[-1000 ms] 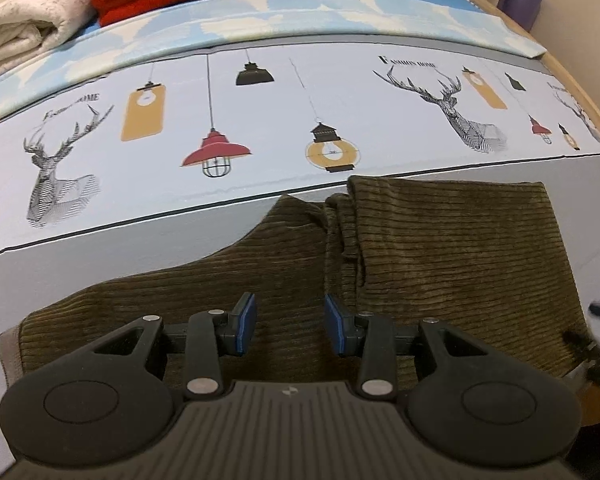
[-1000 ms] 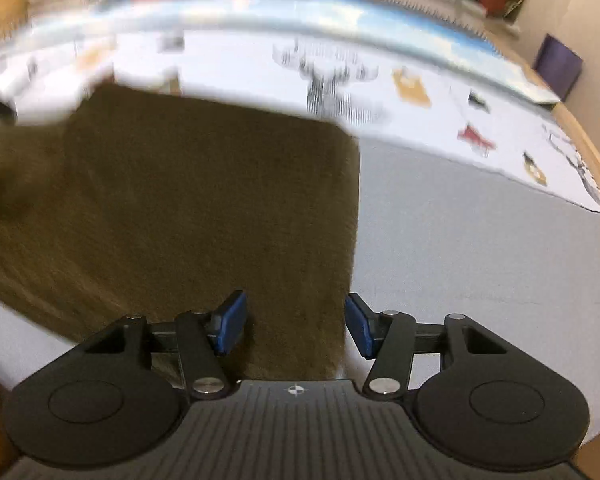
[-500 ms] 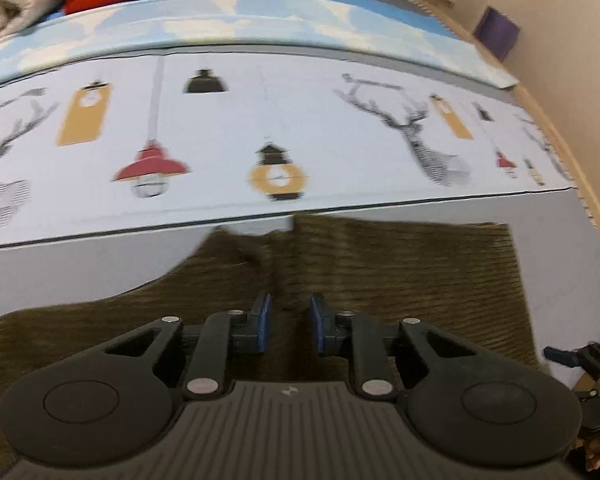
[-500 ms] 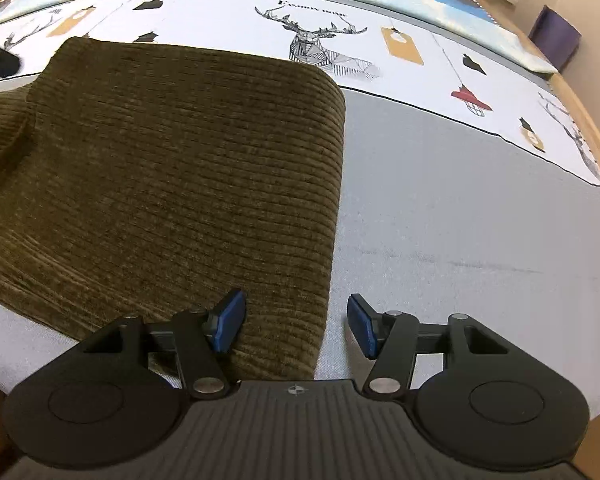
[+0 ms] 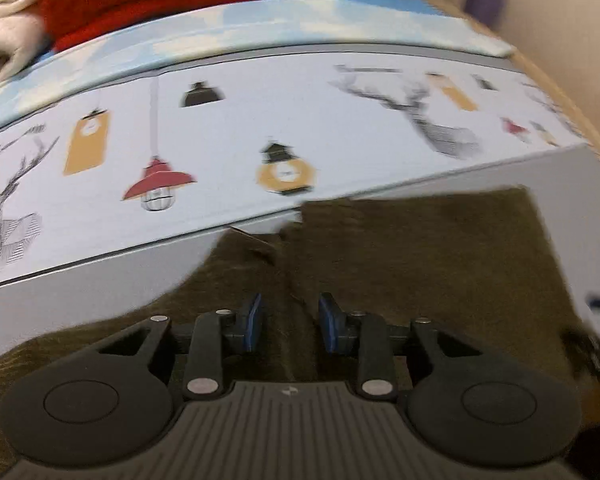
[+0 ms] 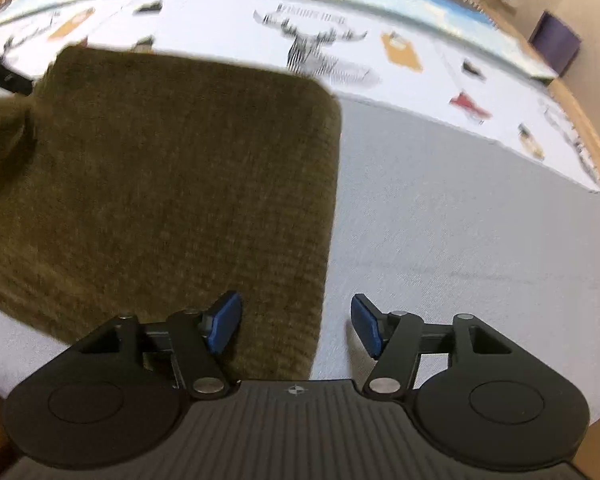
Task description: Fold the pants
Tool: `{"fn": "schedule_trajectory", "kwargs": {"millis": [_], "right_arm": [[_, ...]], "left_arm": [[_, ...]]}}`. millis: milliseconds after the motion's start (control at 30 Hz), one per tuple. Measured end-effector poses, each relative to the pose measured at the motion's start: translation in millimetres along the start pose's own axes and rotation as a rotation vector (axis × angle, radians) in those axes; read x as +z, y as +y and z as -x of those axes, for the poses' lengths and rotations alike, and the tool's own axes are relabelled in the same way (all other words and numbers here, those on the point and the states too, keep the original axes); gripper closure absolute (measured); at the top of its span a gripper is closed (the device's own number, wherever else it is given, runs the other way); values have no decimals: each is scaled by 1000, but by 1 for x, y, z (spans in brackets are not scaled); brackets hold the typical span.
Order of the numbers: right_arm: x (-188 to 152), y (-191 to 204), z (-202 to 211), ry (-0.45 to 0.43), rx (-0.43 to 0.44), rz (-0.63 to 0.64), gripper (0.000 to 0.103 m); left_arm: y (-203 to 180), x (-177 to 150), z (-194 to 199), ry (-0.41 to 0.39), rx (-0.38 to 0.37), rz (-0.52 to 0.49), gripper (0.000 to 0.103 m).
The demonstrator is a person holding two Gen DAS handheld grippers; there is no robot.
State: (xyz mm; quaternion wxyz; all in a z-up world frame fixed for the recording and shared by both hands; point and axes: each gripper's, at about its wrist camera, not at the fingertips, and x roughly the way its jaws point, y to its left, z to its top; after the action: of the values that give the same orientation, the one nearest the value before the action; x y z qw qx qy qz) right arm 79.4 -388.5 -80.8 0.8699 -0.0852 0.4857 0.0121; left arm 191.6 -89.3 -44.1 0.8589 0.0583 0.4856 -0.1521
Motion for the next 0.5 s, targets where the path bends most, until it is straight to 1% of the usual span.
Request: {"fn": "schedule_trajectory", "kwargs": {"millis": [33, 67, 100, 133, 167, 200, 233, 267, 300, 333, 367, 400, 433, 467, 500], "right_arm": [[2, 0, 4, -20, -1, -4, 43], [3, 0, 7, -34, -1, -8, 43], [4, 0, 7, -37, -6, -9, 43], [3, 0, 4, -15, -20, -6, 43], [1, 0, -3, 22, -37, 1, 43], [-1, 0, -10, 59, -45, 5, 43], [-2, 0, -11, 62, -46, -11, 43], [-1, 0, -9, 55, -48, -32, 43], [2, 1, -4, 36, -43, -45, 44], [3, 1, 3, 0, -32, -49, 44], [4, 3, 7, -24, -28, -46, 44], [3, 5, 6, -21, -37, -36, 44], [0, 8, -1, 20, -57, -18, 44], [-4, 10, -10, 69, -72, -3, 44], [-5, 11, -12, 67, -76, -11, 44]], "left_arm": [[-3, -6, 5, 9, -42, -17, 69], [-8, -13, 8, 30, -93, -54, 69], [-14, -22, 8, 55, -127, -102, 69], [-22, -32, 3, 98, -142, -170, 69], [-26, -43, -3, 146, -128, -227, 69], [-30, -59, -12, 212, -90, -296, 68], [-34, -69, -15, 232, -70, -339, 67], [-35, -73, -8, 198, -63, -360, 67], [-36, -72, 1, 171, -62, -360, 68], [-36, -72, 12, 137, -75, -353, 68], [-35, -72, 24, 100, -110, -351, 68], [-36, -75, 29, 89, -146, -357, 68], [-39, -80, 26, 116, -161, -373, 68], [-42, -91, 16, 181, -139, -407, 67], [-45, -102, 7, 242, -116, -451, 66]]}}
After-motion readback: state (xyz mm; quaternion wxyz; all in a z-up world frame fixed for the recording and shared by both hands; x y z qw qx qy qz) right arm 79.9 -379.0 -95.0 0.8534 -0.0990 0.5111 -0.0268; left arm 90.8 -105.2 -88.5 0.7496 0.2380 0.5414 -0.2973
